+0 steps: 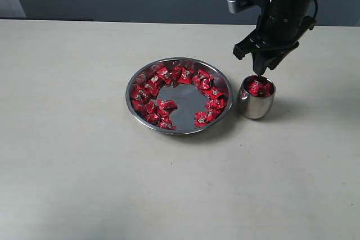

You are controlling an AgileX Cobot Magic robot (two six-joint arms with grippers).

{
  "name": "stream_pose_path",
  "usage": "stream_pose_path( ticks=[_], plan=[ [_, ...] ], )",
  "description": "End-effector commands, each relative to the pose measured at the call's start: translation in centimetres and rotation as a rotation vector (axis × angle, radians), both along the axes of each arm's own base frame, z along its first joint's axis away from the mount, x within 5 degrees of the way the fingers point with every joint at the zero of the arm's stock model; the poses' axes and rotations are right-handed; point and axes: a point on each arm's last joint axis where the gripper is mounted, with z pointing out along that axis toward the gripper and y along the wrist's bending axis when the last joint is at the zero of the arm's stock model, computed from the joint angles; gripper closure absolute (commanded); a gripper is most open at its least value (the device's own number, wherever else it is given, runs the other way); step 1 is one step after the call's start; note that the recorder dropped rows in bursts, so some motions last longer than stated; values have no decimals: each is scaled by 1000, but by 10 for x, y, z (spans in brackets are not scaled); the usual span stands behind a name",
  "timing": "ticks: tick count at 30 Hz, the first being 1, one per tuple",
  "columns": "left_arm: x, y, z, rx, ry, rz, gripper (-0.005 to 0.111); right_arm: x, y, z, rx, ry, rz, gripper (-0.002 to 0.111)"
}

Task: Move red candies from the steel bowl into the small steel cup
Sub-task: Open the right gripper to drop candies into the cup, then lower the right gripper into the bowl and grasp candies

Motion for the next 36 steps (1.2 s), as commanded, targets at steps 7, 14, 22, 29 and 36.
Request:
stream_pose_path(
  ticks=[7,14,22,29,36],
  plan=[
    [0,-1,0,-8,-8,-8,106,1,12,3,131,-6,-33,70],
    [0,-1,0,-8,-8,-8,106,1,64,10,381,-135,42,70],
    [0,-1,0,-8,-8,-8,106,-7,128,-38,379,-171,158,70],
    [0,-1,0,-8,-8,-8,106,-4,134,-81,342,-101,152,70],
    [0,-1,0,-8,-8,-8,106,-1,140,-94,362,-115,129,70]
  ],
)
